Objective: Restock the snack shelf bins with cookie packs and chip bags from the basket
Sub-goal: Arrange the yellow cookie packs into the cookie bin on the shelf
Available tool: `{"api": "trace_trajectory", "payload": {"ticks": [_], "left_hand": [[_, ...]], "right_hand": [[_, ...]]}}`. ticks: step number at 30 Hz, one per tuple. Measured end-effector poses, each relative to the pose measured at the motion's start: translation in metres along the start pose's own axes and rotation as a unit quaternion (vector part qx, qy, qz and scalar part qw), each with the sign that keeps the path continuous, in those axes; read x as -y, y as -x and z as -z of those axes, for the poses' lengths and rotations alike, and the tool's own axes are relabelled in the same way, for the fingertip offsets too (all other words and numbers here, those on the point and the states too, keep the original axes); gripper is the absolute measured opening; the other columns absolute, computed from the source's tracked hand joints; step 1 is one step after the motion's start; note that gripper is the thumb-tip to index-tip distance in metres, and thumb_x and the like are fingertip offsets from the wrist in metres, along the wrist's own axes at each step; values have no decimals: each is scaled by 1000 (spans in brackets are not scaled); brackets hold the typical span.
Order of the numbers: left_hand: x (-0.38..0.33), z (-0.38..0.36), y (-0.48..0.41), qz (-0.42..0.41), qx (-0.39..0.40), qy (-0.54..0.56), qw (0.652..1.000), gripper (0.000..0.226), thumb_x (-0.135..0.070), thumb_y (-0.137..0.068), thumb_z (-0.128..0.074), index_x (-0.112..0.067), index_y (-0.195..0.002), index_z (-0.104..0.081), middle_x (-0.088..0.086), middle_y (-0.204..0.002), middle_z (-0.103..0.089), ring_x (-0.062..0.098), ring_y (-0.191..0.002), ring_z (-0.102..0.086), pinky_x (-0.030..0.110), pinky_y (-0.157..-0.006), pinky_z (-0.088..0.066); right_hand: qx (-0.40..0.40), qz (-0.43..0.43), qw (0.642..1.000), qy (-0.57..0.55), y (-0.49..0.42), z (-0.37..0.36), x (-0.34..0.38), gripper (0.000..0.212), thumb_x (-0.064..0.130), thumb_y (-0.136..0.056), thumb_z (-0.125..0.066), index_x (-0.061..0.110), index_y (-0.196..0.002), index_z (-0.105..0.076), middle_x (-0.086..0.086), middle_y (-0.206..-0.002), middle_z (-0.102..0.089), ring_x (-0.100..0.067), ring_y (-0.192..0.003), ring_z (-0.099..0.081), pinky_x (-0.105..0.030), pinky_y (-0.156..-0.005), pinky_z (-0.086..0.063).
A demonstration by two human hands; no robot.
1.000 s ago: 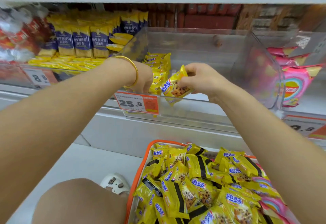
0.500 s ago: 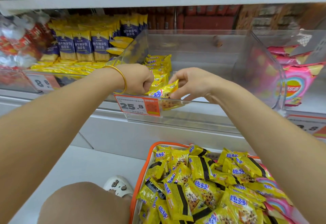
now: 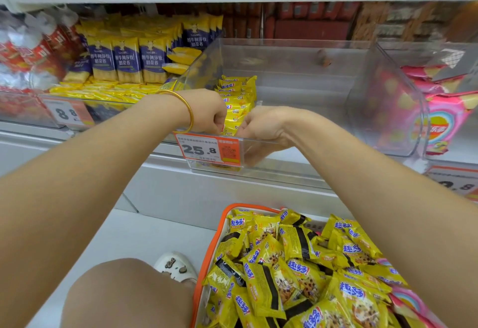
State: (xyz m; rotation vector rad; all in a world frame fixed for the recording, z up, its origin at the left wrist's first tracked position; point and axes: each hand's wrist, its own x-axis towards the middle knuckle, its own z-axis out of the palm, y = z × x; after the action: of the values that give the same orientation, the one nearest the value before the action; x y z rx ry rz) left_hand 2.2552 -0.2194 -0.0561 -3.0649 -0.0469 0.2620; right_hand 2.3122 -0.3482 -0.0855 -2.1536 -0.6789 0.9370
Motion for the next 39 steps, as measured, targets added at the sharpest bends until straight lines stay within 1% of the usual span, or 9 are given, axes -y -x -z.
{"api": "trace_trajectory", "payload": {"ticks": [6, 12, 16, 19, 22, 25, 27, 33, 39], "left_hand": [[1, 2, 21, 27, -67, 66, 995, 34, 2, -90, -47, -18, -108, -68, -3, -104, -62, 14, -92, -54, 26, -80, -43], [-4, -3, 34, 87, -45, 91, 991, 48, 10, -88, -38, -19, -114, -66, 4, -118, -62, 19, -101, -56, 29, -84, -45], [-21, -6, 54, 94, -263, 151, 948, 41, 6, -87, -41, -17, -108, -67, 4, -110, -63, 22, -102, -57, 32, -87, -46], [-66, -27, 81, -3, -396, 259, 881, 33, 1, -77, -42, -13, -92, -68, -4, -86, -62, 7, -83, -54, 14, -74, -39], [-113, -61, 86, -56, -277, 321, 904, 34, -6, -74, -40, -16, -89, -69, -8, -83, -62, 0, -76, -52, 10, -71, -37], [-139, -91, 66, -70, -112, 293, 947, 31, -4, -82, -45, -17, -96, -69, -2, -100, -68, 11, -93, -59, 22, -78, -40], [-149, -104, 50, -69, -39, 288, 954, 31, -1, -84, -46, -14, -99, -69, 2, -103, -69, 18, -95, -61, 24, -77, -42], [-166, -127, 27, -53, 21, 323, 945, 28, -1, -89, -43, -9, -101, -68, 6, -105, -67, 22, -92, -62, 21, -62, -37], [-168, -127, 19, -49, 5, 322, 945, 25, -7, -91, -48, -12, -109, -65, 3, -108, -64, 15, -92, -58, 20, -74, -40]], "right_hand": [[-2, -41, 992, -122, 0, 4, 3, 31, -4, -91, -49, -12, -121, -47, -34, -99, -65, -39, -86, -69, -48, -73, -57], [13, -50, 995, -88, 2, -2, 12, 26, -6, -93, -44, -14, -117, -51, -27, -97, -68, -35, -86, -69, -48, -81, -56], [-117, 44, 992, 7, 34, 13, 13, 19, -6, -95, -37, -1, -104, -53, -20, -87, -62, -29, -84, -65, -38, -69, -54], [-189, 173, 967, -4, 94, 21, -2, 26, -8, -91, -41, 13, -85, -53, -16, -84, -63, -23, -74, -66, -33, -61, -54], [-113, 185, 976, 10, 151, 16, -40, 26, -11, -89, -45, 12, -83, -56, -12, -77, -66, -20, -67, -67, -34, -56, -54], [-39, 36, 988, 146, 152, 5, -99, 19, -5, -90, -48, 9, -94, -62, -9, -81, -68, -22, -75, -68, -32, -61, -54], [-49, -71, 956, 281, 133, -1, -148, 22, 3, -91, -49, 9, -106, -63, -10, -102, -67, -25, -97, -64, -30, -75, -49], [-98, -183, 892, 402, 100, -20, -241, 49, 33, -88, -63, 12, -128, -44, -13, -128, -48, -33, -121, -45, -41, -93, -43], [-194, -114, 874, 431, 111, -23, -243, 36, 11, -88, -50, 20, -123, -49, -8, -111, -65, -31, -104, -59, -34, -72, -44]]}}
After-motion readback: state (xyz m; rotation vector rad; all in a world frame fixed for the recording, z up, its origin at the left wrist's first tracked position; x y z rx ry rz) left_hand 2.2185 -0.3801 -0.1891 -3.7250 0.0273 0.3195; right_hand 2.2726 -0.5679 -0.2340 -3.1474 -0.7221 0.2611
